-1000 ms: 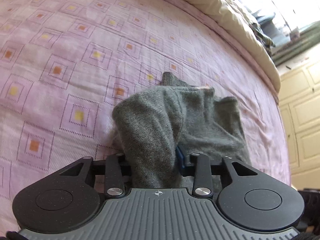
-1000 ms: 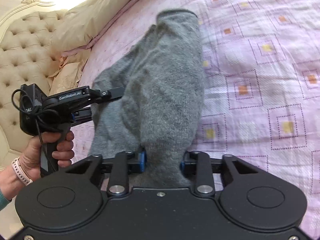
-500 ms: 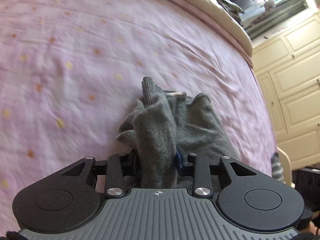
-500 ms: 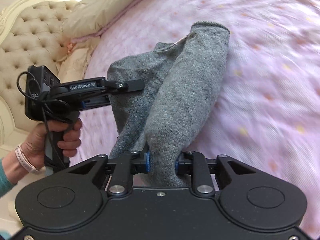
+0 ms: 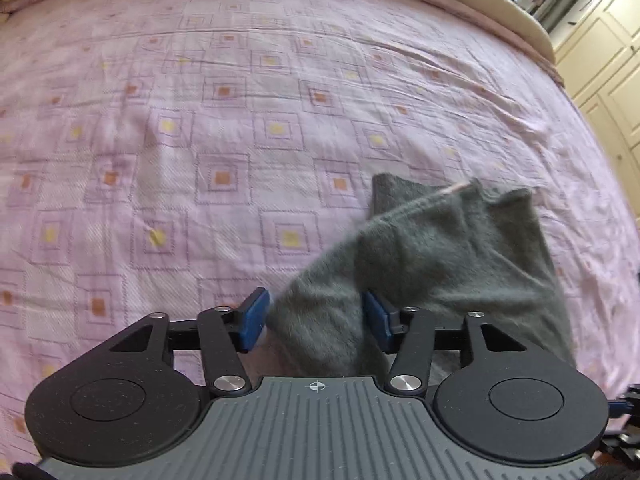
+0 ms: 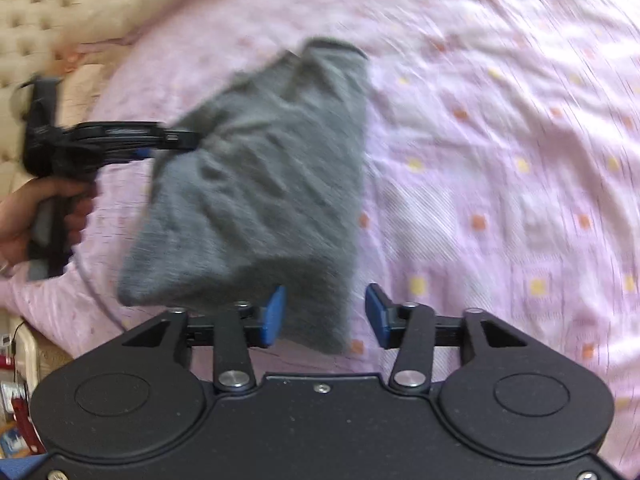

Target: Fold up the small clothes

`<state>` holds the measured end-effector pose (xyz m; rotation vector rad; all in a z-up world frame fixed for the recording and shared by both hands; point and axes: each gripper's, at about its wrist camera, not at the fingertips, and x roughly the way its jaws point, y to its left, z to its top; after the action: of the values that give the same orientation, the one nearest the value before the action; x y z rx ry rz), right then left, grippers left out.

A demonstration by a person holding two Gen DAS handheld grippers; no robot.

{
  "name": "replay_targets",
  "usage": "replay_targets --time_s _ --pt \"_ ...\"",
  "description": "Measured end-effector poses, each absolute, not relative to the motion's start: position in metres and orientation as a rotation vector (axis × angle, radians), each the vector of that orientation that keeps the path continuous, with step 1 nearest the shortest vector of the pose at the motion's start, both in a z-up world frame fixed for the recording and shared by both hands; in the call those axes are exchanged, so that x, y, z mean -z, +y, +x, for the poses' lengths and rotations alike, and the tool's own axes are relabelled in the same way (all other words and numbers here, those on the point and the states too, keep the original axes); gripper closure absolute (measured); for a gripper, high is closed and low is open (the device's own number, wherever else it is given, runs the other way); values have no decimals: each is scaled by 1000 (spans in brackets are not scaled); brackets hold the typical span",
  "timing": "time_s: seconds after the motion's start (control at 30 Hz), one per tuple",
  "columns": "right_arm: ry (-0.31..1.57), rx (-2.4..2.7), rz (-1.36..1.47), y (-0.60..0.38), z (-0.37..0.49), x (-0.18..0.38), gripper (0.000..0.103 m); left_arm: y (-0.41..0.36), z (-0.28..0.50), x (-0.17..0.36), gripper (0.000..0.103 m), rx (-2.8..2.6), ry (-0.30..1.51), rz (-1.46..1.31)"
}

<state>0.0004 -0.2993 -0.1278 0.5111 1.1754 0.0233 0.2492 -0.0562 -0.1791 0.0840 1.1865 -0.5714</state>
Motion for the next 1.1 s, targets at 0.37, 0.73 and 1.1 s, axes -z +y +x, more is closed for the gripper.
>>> replay_targets --time_s 0.37,0.73,1.1 --pt "1065 -164 372 -268 17 107 38 -50 164 100 41 562 940 149" --pt "1068 -218 354 -275 10 112 33 -70 68 131 41 645 968 326" --pt "1039 -227 316 -278 15 107 30 -52 123 177 22 463 1063 349"
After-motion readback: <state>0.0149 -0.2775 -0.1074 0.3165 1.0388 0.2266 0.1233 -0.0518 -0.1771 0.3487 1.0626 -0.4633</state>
